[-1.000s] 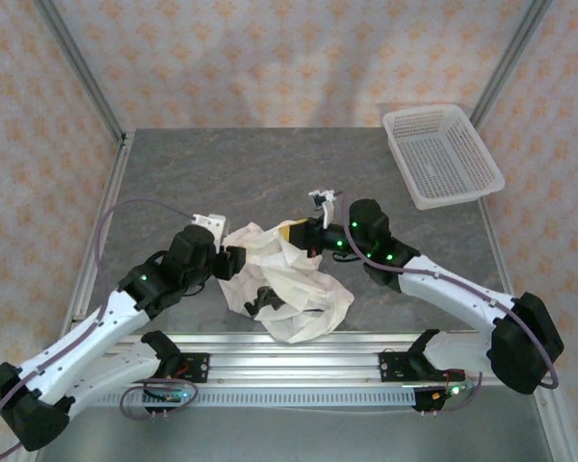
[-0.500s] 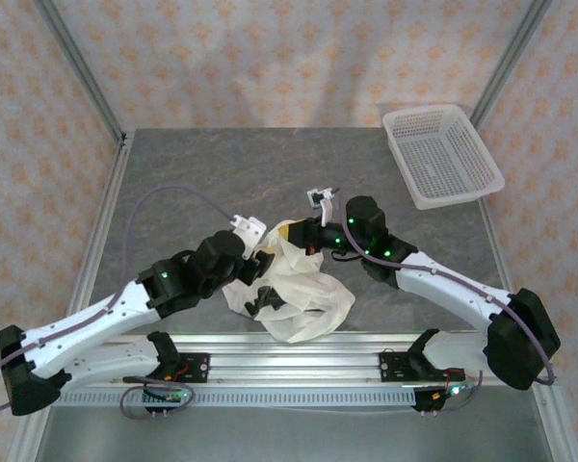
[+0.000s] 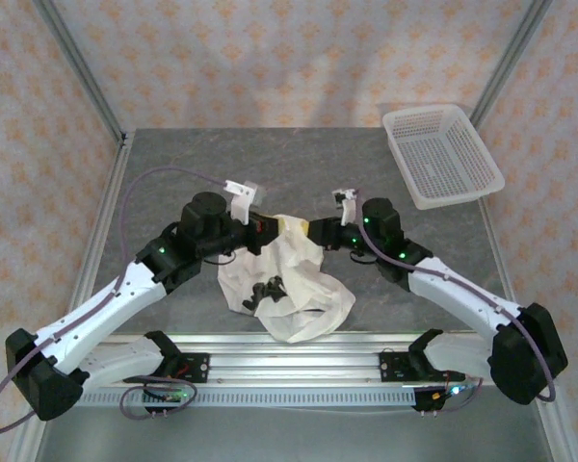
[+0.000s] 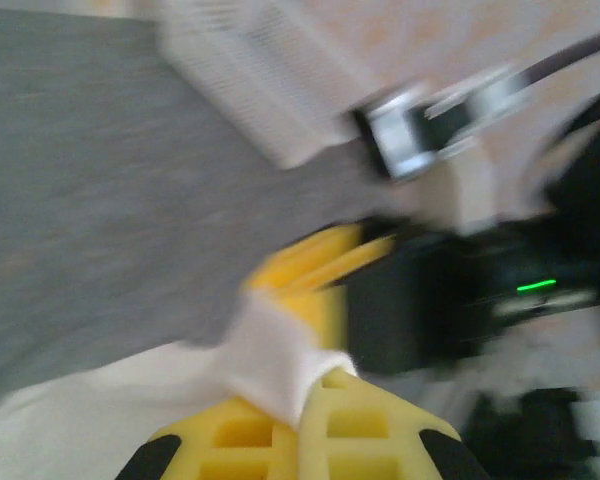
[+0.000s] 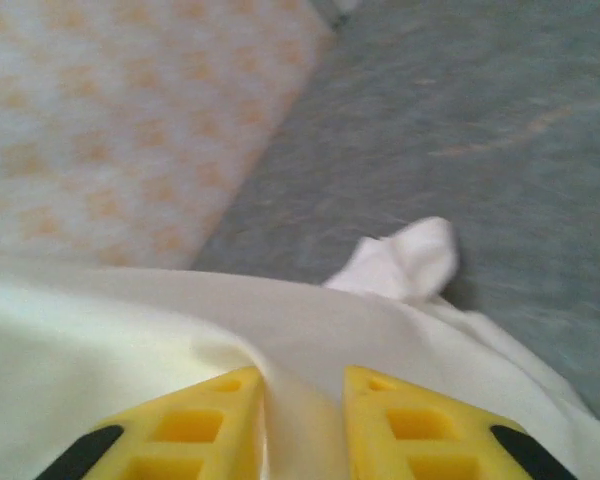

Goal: Fold the inside-out t-shirt
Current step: Turn the T-shirt inside out at the center of the table.

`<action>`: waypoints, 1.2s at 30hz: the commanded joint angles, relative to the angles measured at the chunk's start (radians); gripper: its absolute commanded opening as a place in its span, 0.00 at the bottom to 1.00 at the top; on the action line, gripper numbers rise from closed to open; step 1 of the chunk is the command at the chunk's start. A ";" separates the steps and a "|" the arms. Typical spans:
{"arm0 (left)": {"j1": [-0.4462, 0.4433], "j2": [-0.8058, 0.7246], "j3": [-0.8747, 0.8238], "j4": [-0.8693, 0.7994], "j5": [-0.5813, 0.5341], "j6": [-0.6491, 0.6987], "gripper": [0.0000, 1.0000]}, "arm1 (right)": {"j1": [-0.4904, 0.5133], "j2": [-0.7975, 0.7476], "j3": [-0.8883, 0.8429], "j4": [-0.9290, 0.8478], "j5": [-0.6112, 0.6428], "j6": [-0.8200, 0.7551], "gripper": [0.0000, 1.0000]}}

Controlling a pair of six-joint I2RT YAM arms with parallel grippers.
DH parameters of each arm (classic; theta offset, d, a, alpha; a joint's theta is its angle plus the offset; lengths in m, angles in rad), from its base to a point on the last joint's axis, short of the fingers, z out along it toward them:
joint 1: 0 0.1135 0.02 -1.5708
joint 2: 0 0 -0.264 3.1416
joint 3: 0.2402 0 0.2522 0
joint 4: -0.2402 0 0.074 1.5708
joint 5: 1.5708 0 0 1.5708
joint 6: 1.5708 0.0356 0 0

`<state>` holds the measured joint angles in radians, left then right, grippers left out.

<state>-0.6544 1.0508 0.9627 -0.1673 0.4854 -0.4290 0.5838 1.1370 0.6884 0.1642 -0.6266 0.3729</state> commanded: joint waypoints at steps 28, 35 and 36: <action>0.002 0.058 0.103 0.029 0.186 -0.155 0.00 | 0.235 -0.200 0.011 -0.059 0.406 -0.346 0.53; 0.002 0.009 0.107 -0.062 0.097 -0.116 0.00 | 0.235 -0.076 0.100 -0.154 0.587 -0.328 0.52; 0.002 0.000 0.105 -0.076 0.078 -0.112 0.00 | 0.235 -0.074 0.104 -0.171 0.653 -0.320 0.48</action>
<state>-0.6544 1.0954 1.0332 -0.1928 0.6266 -0.5770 0.8219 1.0611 0.7460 0.0429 -0.1326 0.0341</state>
